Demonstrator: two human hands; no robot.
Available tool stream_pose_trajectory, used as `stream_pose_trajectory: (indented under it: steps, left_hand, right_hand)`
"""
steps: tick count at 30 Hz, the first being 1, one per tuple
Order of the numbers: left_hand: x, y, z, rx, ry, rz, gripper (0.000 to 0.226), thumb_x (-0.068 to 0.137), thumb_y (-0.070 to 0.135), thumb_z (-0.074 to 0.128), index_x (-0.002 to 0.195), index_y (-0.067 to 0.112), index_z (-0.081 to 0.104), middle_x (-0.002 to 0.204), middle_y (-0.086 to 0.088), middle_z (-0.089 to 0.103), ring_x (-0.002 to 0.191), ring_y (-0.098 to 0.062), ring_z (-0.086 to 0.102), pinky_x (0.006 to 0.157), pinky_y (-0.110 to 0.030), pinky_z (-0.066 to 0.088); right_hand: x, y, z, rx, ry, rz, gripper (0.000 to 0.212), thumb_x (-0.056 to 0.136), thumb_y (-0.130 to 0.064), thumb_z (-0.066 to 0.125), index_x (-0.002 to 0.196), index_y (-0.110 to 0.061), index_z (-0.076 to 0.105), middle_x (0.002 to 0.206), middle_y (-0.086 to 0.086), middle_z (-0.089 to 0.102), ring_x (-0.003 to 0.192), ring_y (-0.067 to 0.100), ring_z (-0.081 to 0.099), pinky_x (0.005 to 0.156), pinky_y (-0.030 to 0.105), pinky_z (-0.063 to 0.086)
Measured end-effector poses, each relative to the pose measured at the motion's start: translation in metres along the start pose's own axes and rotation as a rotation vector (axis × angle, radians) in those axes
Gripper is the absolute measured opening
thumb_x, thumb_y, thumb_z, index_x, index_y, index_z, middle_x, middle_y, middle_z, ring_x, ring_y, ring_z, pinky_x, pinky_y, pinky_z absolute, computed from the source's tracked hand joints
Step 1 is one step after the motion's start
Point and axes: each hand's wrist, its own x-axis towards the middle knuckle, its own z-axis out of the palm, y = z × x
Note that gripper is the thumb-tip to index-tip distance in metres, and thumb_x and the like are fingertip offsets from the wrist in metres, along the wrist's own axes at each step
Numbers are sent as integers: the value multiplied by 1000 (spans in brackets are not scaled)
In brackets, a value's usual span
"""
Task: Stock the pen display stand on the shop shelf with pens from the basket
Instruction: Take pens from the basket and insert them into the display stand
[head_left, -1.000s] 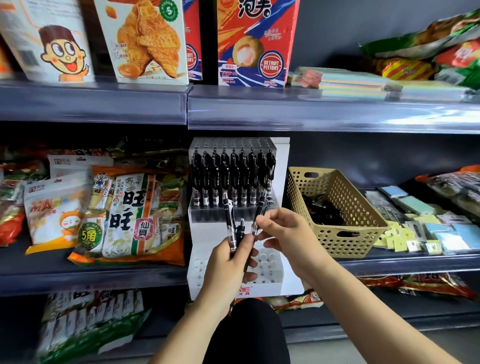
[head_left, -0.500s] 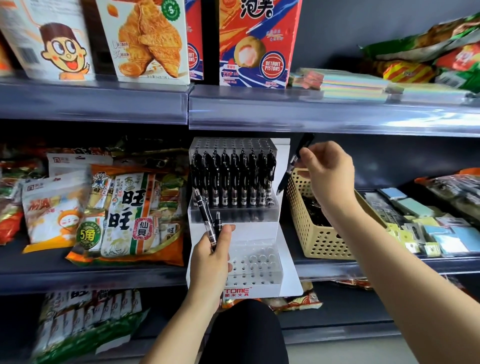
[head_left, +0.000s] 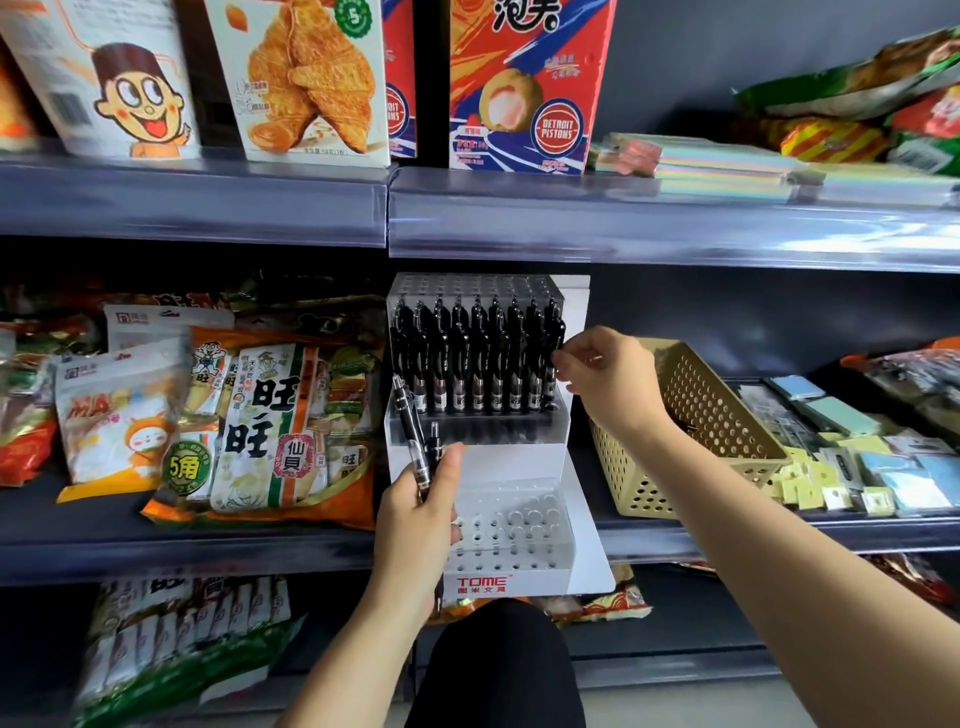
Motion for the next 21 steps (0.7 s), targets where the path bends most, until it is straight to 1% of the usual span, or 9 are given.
stream_pose_trajectory:
  steps: [4, 7, 9, 12, 14, 16, 18, 20, 21]
  left_hand:
    - [-1, 1, 0, -7, -10, -8, 25, 88, 42, 60, 84, 17, 64, 51, 10, 38, 43, 1, 39, 44, -18, 37]
    - [-2, 3, 1, 12, -27, -6, 28, 88, 43, 60, 83, 15, 62, 54, 8, 38, 46, -3, 38, 46, -19, 38]
    - [-2, 3, 1, 34, -34, 0, 34, 87, 45, 59, 81, 11, 60, 55, 6, 37, 46, -4, 38, 47, -19, 38]
    - [-3, 2, 2, 50, -59, 0, 40, 86, 49, 56, 86, 9, 60, 57, 6, 38, 47, -3, 38, 51, -22, 38]
    - [-4, 3, 3, 18, -72, -10, 34, 85, 50, 55, 91, 17, 64, 58, 8, 42, 50, -4, 40, 55, -24, 38]
    - [-5, 4, 5, -36, -80, -21, 26, 87, 46, 55, 90, 23, 65, 57, 13, 45, 50, -3, 42, 58, -25, 39]
    - [-6, 5, 6, -68, -104, -21, 16, 91, 38, 53, 90, 26, 64, 62, 10, 47, 49, 0, 43, 60, -25, 39]
    - [-6, 4, 7, -54, -135, -1, 11, 94, 32, 51, 91, 30, 61, 71, 5, 47, 49, 3, 46, 66, -28, 42]
    - [-7, 2, 8, -33, -148, 16, 11, 95, 31, 50, 92, 32, 60, 74, 4, 48, 51, 4, 48, 69, -29, 42]
  right_hand:
    - [1, 5, 2, -28, -6, 10, 8, 85, -21, 65, 79, -15, 64, 76, 5, 68, 73, 24, 65, 72, 43, 55]
    - [2, 6, 2, -59, -16, 4, 9, 86, -22, 64, 82, -14, 64, 74, 4, 67, 74, 22, 64, 71, 34, 52]
    - [1, 6, 2, -86, -28, 6, 9, 87, -23, 62, 84, -14, 63, 72, 0, 65, 72, 18, 61, 66, 26, 44]
    - [-1, 7, 1, -96, -46, 20, 8, 87, -22, 62, 87, -14, 62, 72, -2, 64, 71, 14, 59, 63, 24, 42]
    - [-3, 6, 1, -93, -44, 26, 5, 86, -20, 63, 87, -15, 61, 73, -3, 63, 72, 12, 58, 64, 22, 42]
    - [-7, 6, -1, -74, -30, 44, 7, 85, -19, 64, 89, -18, 58, 75, -6, 61, 70, 9, 56, 61, 14, 38]
    - [-14, 4, -4, -20, 3, 63, 9, 85, -18, 64, 92, -19, 58, 77, -9, 61, 70, 8, 56, 61, 8, 35]
    - [-25, 0, -7, 38, 1, 73, 4, 86, -19, 64, 88, -20, 61, 78, -10, 62, 72, 10, 59, 62, 12, 40]
    - [-31, -3, -7, 69, -33, 74, 5, 87, -19, 63, 84, -23, 61, 78, -10, 63, 72, 11, 62, 63, 15, 44]
